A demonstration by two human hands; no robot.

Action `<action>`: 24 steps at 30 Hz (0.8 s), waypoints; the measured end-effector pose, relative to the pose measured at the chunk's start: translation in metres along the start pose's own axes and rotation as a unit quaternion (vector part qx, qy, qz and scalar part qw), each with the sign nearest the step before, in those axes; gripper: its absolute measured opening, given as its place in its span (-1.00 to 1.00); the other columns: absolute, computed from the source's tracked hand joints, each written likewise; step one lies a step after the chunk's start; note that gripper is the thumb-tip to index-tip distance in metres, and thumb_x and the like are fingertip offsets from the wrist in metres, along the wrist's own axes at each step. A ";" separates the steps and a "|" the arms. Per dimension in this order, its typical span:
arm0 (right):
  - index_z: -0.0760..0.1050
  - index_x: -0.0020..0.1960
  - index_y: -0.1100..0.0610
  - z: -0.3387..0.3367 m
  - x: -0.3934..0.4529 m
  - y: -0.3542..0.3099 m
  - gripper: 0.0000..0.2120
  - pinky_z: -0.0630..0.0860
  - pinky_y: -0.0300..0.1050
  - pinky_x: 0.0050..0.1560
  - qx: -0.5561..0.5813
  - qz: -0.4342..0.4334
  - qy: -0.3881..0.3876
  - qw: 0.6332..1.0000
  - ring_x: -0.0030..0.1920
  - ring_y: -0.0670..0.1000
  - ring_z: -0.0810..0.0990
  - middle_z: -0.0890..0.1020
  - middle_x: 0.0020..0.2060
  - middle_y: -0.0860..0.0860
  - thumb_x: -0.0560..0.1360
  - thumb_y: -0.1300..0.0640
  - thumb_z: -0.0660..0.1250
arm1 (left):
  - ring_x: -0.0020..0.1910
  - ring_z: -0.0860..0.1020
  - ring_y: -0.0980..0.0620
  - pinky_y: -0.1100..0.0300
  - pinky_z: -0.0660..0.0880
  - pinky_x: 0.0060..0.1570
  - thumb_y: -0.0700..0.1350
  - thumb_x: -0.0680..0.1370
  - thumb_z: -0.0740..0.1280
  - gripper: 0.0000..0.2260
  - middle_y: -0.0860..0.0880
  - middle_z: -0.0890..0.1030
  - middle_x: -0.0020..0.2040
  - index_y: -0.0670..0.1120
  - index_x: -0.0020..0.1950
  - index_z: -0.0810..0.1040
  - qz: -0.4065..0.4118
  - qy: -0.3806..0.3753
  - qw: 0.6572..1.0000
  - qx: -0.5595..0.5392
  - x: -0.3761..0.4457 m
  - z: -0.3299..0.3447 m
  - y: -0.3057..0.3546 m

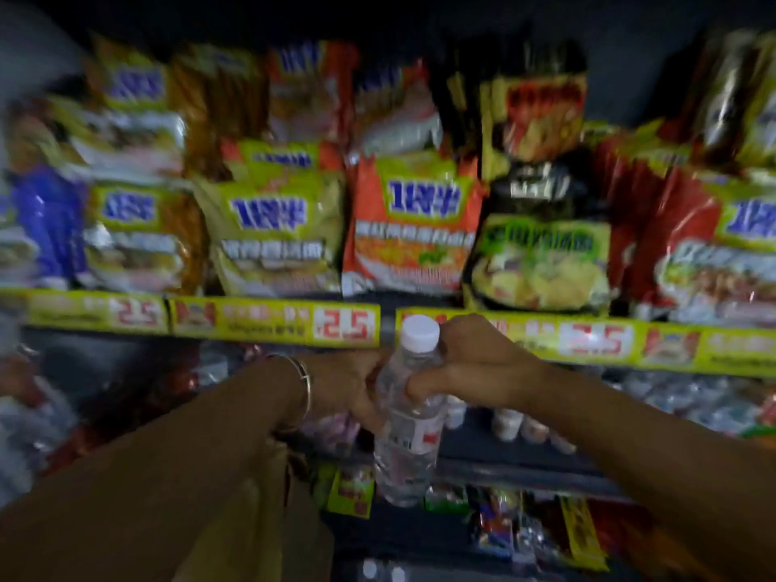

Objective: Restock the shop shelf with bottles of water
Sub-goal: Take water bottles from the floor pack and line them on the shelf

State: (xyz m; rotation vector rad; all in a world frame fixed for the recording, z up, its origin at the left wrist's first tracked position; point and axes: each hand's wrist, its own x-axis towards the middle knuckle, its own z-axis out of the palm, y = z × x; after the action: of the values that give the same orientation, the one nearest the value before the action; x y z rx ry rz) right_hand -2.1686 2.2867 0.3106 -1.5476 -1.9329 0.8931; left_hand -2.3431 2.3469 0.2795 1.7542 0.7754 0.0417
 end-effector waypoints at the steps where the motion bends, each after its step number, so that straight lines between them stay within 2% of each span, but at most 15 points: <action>1: 0.50 -0.53 -0.03 -0.016 0.000 -0.022 -0.68 0.41 -0.24 -0.32 -0.004 -0.010 -0.001 1.000 -0.37 -0.16 0.52 0.55 -0.49 -0.11 0.34 0.13 0.50 | 0.19 0.52 -0.01 -0.06 0.48 0.18 -0.13 0.17 0.60 -0.21 0.01 0.55 0.21 -0.06 0.35 0.35 -0.001 0.005 1.000 0.006 -0.012 -0.010 0.023; 3: 0.52 -0.53 0.07 -0.047 0.001 -0.064 -0.70 0.32 -0.28 -0.38 -0.006 -0.023 0.002 1.000 -0.42 -0.12 0.51 0.53 -0.53 -0.06 0.35 0.14 0.48 | 0.16 0.54 0.03 0.00 0.49 0.15 -0.14 0.11 0.63 -0.19 0.00 0.59 0.17 -0.11 0.32 0.40 0.004 0.004 1.000 -0.018 -0.036 -0.030 0.062; 5: 0.57 -0.41 0.20 -0.076 0.002 -0.104 -0.78 0.37 -0.15 -0.35 -0.010 -0.045 0.019 0.999 -0.37 0.02 0.53 0.55 -0.45 0.09 0.35 0.12 0.47 | 0.25 0.50 -0.05 -0.08 0.43 0.23 -0.16 0.17 0.60 -0.26 -0.07 0.55 0.25 -0.10 0.31 0.42 0.037 -0.007 0.999 -0.037 -0.062 -0.049 0.102; 7: 0.60 -0.30 0.29 -0.104 0.003 -0.144 -0.75 0.48 -0.04 -0.33 -0.017 -0.075 0.039 0.996 -0.34 0.10 0.58 0.61 -0.37 0.19 0.33 0.08 0.47 | 0.26 0.50 -0.03 -0.05 0.45 0.23 -0.28 0.23 0.54 -0.30 -0.06 0.54 0.27 -0.10 0.34 0.39 0.061 -0.007 0.997 -0.049 -0.088 -0.068 0.142; 9: 0.63 -0.31 0.25 -0.132 0.002 -0.185 -0.78 0.56 0.00 -0.32 -0.014 -0.099 0.065 0.993 -0.36 0.06 0.61 0.64 -0.37 0.16 0.28 0.07 0.48 | 0.31 0.45 -0.09 -0.07 0.40 0.28 -0.29 0.26 0.54 -0.28 -0.13 0.49 0.32 -0.10 0.37 0.37 0.086 0.005 0.995 -0.058 -0.112 -0.085 0.182; 11: 0.62 -0.35 0.22 -0.160 0.001 -0.224 -0.83 0.56 -0.10 -0.40 0.008 -0.122 0.086 0.989 -0.45 -0.05 0.59 0.61 -0.48 0.06 0.26 0.11 0.49 | 0.37 0.36 -0.18 -0.15 0.29 0.35 -0.25 0.25 0.56 -0.23 -0.20 0.41 0.38 -0.12 0.40 0.34 0.119 0.022 0.990 -0.076 -0.136 -0.101 0.219; 12: 0.61 -0.35 0.22 -0.172 0.002 -0.242 -0.83 0.55 -0.14 -0.42 0.020 -0.133 0.094 0.986 -0.47 -0.07 0.59 0.60 -0.50 0.03 0.26 0.11 0.49 | 0.38 0.36 -0.19 -0.18 0.26 0.36 -0.25 0.23 0.57 -0.21 -0.20 0.40 0.38 -0.12 0.41 0.34 0.129 0.040 0.987 -0.087 -0.147 -0.110 0.235; 14: 0.61 -0.25 0.26 -0.194 0.007 -0.275 -0.76 0.59 -0.11 -0.42 0.038 -0.151 0.110 0.982 -0.44 0.00 0.63 0.63 -0.41 0.08 0.26 0.08 0.50 | 0.32 0.44 -0.17 -0.14 0.37 0.30 -0.24 0.19 0.59 -0.26 -0.18 0.47 0.33 -0.11 0.34 0.44 0.138 0.090 0.981 -0.105 -0.169 -0.128 0.265; 16: 0.62 -0.12 0.26 -0.214 0.014 -0.306 -0.68 0.59 -0.10 -0.40 0.038 -0.174 0.123 0.976 -0.37 0.05 0.66 0.66 -0.29 0.11 0.28 0.02 0.48 | 0.21 0.54 -0.14 -0.01 0.51 0.16 -0.28 0.24 0.54 -0.46 -0.17 0.56 0.24 -0.11 0.21 0.56 0.155 0.142 0.971 -0.114 -0.189 -0.143 0.293; 18: 0.61 -0.05 0.22 -0.232 0.023 -0.335 -0.62 0.57 -0.14 -0.41 0.026 -0.188 0.139 0.972 -0.34 0.06 0.66 0.66 -0.21 0.12 0.29 -0.04 0.46 | 0.14 0.59 -0.12 0.07 0.57 0.06 -0.33 0.38 0.43 -0.63 -0.17 0.60 0.17 -0.16 0.18 0.56 0.176 0.193 0.959 -0.110 -0.204 -0.158 0.316; 20: 0.59 -0.02 0.24 -0.249 0.034 -0.362 -0.59 0.50 -0.19 -0.46 0.032 -0.189 0.161 0.968 -0.41 0.05 0.64 0.65 -0.25 0.13 0.29 -0.06 0.45 | 0.14 0.59 -0.12 0.08 0.57 0.06 -0.27 0.45 0.35 -0.66 -0.18 0.61 0.16 -0.20 0.23 0.50 0.205 0.238 0.945 -0.093 -0.214 -0.174 0.333; 24: 0.56 -0.01 0.25 -0.277 0.060 -0.407 -0.60 0.52 -0.16 -0.46 0.040 -0.181 0.214 0.959 -0.40 0.06 0.66 0.68 -0.31 0.13 0.31 -0.03 0.44 | 0.09 0.61 -0.03 0.13 0.56 0.05 -0.07 0.39 0.35 -0.63 -0.11 0.64 0.11 -0.15 0.17 0.53 0.234 0.302 0.924 -0.027 -0.222 -0.206 0.359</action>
State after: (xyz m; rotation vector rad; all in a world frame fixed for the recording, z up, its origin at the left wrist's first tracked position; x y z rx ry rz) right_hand -2.2408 2.3389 0.7985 -1.1665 -1.7540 0.4304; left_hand -2.4299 2.3632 0.7407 1.8525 0.7516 0.9568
